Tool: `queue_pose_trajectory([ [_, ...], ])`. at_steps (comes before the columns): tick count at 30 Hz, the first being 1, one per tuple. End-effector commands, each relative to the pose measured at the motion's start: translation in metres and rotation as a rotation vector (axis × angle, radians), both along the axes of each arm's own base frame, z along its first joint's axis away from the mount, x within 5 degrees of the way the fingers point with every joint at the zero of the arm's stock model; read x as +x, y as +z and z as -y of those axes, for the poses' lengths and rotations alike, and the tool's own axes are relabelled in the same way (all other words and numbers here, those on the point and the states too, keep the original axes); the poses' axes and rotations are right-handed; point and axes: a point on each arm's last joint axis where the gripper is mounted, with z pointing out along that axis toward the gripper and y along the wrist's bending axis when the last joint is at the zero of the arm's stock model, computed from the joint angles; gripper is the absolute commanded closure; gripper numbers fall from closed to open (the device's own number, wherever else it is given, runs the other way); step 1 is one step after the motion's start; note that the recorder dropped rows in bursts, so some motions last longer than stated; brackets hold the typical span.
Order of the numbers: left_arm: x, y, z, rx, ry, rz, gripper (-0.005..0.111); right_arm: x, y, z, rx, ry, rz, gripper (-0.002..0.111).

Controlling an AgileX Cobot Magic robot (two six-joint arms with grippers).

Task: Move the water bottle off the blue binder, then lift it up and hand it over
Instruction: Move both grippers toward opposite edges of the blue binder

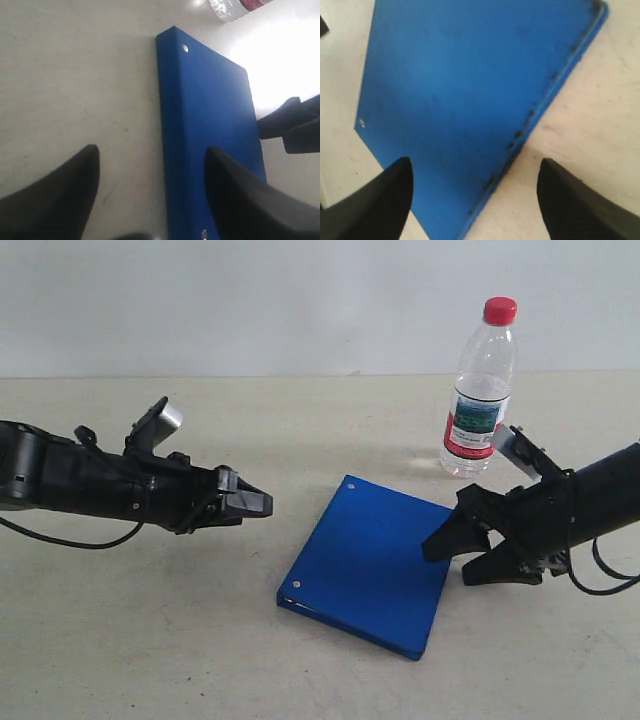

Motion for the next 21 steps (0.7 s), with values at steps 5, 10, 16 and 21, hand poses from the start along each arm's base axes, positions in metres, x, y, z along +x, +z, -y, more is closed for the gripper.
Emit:
queue_pose_trajectory([
  [5,0.006,-0.008,0.011,-0.115,-0.063,-0.028,0.049,0.004,-0.012,-0.005,0.093,-0.009,-0.006,0.042],
  [10,0.008,-0.013,0.016,-0.186,-0.104,-0.046,0.049,0.005,0.014,-0.018,0.378,0.104,0.092,0.042],
  [16,0.008,-0.013,0.017,-0.199,-0.112,-0.049,0.049,0.009,0.018,-0.019,0.404,0.079,0.133,0.042],
  [21,0.004,-0.007,0.02,-0.272,-0.153,-0.05,0.049,0.008,0.017,-0.019,0.401,0.08,0.126,0.045],
])
